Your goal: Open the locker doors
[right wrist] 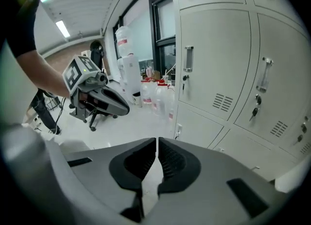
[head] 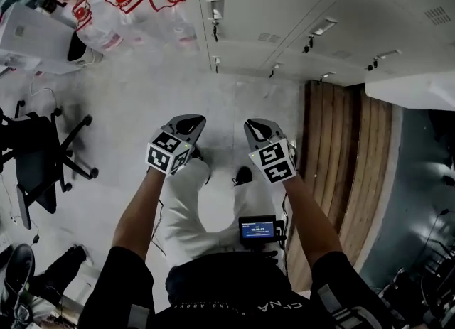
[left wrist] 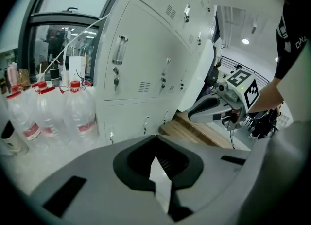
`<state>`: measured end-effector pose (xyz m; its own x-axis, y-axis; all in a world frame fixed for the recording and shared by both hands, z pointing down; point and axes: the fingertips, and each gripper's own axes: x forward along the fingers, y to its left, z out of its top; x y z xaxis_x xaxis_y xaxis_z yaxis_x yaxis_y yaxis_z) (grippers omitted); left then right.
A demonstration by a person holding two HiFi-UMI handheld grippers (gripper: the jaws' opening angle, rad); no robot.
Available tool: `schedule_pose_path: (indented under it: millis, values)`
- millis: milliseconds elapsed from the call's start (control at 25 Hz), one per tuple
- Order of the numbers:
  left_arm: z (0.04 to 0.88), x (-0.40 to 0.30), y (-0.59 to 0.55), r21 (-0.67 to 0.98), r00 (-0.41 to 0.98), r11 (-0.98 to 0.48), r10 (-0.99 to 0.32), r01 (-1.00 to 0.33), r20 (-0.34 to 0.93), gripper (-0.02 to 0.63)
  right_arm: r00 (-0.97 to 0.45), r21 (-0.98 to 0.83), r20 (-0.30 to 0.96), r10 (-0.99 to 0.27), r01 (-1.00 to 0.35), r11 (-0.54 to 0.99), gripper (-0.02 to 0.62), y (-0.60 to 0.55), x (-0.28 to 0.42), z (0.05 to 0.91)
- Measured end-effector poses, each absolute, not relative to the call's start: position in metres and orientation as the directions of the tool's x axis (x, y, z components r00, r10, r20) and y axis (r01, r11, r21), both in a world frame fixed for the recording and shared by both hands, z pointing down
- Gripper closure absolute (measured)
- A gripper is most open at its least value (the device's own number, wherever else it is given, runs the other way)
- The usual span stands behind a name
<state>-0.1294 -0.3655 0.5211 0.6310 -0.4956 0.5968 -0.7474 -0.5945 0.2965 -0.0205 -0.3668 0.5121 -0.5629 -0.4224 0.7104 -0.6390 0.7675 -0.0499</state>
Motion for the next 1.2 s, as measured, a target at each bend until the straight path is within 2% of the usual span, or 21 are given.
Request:
schedule_pose_path:
  millis: [320,560,800,1040,1200]
  values:
    - [0.674,-0.133,-0.421,0.192,0.595,-0.636,-0.512,-0.747,0.619,0.588,-0.564,-0.043,0.696,-0.444,-0.65,0.759,0.557,-0.417,-0.033,0.655]
    - [0.777,-0.139,-0.454,0.244,0.631,-0.64,-0.49,-0.729,0.602,0.586,-0.575,-0.016,0.667,-0.473,-0.647,0.763,0.557,-0.448,-0.044,0.751]
    - [0.857,-0.149,-0.49,0.183,0.623,-0.673,-0.5,-0.716,0.601,0.587,-0.59,0.0,0.634,-0.5,-0.646,0.763,0.557,-0.476,-0.058,0.829]
    - [0.92,-0.138,-0.495,0.13,0.643,-0.752,-0.445,-0.646,0.623,0.586,-0.612,0.014,0.624,-0.487,-0.614,0.789,0.557,-0.48,-0.067,0.887]
    - [0.944,-0.125,-0.498,0.011,0.614,-0.842,-0.384,-0.539,0.69,0.586,-0.607,0.033,0.623,-0.494,-0.61,0.792,0.557,-0.489,-0.059,0.912]
